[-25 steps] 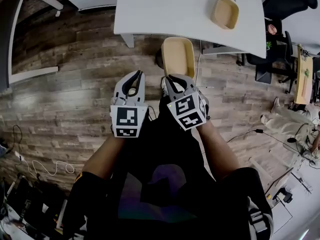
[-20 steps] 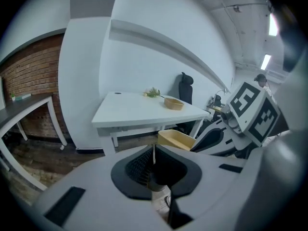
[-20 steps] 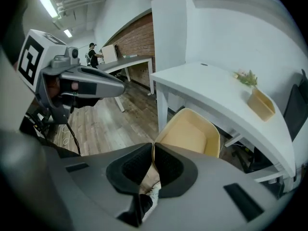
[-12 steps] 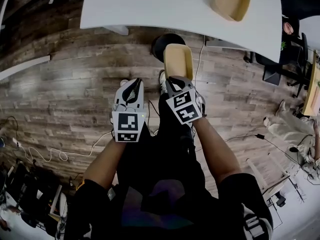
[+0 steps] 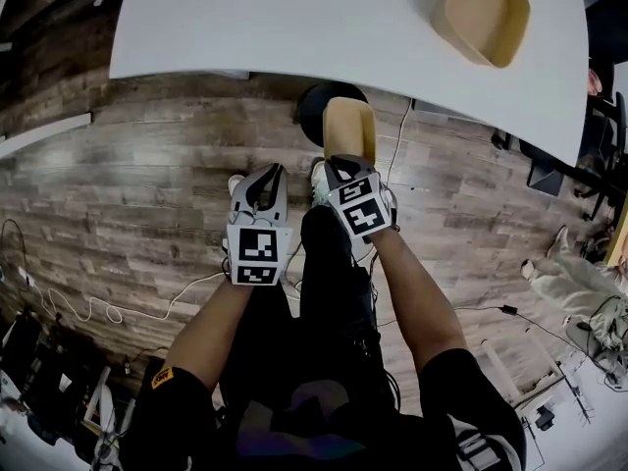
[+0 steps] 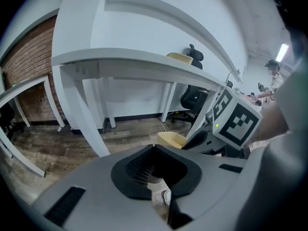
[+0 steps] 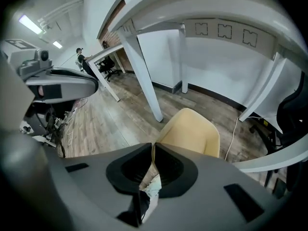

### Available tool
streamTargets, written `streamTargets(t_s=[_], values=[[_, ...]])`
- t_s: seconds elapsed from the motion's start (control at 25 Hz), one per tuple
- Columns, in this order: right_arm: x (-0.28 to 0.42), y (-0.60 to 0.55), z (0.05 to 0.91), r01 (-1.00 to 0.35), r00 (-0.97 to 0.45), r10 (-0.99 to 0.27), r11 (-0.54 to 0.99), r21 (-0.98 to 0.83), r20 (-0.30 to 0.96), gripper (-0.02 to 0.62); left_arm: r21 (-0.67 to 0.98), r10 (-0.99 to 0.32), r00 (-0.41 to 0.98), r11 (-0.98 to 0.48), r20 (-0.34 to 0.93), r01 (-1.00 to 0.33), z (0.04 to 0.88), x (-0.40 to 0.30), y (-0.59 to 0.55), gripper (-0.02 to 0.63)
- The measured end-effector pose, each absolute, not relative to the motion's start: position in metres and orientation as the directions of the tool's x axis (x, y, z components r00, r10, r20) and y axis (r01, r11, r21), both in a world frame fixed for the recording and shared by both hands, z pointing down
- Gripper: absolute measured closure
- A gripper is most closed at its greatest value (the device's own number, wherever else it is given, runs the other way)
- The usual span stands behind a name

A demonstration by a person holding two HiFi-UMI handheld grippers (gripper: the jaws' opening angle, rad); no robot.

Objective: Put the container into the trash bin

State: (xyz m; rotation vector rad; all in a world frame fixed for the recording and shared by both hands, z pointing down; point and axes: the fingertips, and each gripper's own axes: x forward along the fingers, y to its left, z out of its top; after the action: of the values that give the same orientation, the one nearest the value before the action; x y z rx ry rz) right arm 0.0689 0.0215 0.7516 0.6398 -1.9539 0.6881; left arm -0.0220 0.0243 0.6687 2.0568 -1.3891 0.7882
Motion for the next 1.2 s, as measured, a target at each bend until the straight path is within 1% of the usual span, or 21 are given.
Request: streamTargets(t_s=[0.28,0.48,0.68,0.76,0.84,0.96,1.2], values=[[0.071,-0.005,0.824,-0.704,-0.422,-0.165,0.68,-0.207,0.892,0.558,0.104,-0.631,0.282,-0.305,0.722,-0.947,0.732,-0.026,0.011,0.592],[0.074,-0.018,0.862,-0.724,-0.4,-0.161,0.659,-0.204,0.902,0.555,0.093,-0.644,0.279,-0.308,0.712,-0.947,0.751,-0.033,-0.005,0.592],[0.076,-0.032,0.889,-0.77,-0.373,-0.17,0.605,-0.202,0.912,0.534,0.08,-0.657,0.274,-0.309,0.703,-0.947,0.752,-0.048,-0.014,0.592],[0.08,-0.038,0.895,-0.788,-0.364,-0.169,0.58,-0.206,0.916,0.507,0.078,-0.654,0.27,-0.308,0.707,-0.948,0.751,-0.052,-0.015,0.592],[0.086,-0.044,0.889,-0.805,-0.356,-0.178,0.557,-0.204,0.917,0.503,0.079,-0.645,0.27,-0.309,0.715,-0.948,0.747,-0.054,-0.014,0.592],[0.093,-0.047,0.859,-0.83,-0.359,-0.205,0.516,-0.211,0.91,0.504,0.09,-0.628,0.279,-0.315,0.727,-0.945,0.729,-0.052,-0.011,0.592],[0.098,-0.032,0.756,-0.844,-0.387,-0.261,0.488,-0.225,0.885,0.518,0.123,-0.62,0.316,-0.334,0.718,-0.934,0.651,-0.036,-0.007,0.592]])
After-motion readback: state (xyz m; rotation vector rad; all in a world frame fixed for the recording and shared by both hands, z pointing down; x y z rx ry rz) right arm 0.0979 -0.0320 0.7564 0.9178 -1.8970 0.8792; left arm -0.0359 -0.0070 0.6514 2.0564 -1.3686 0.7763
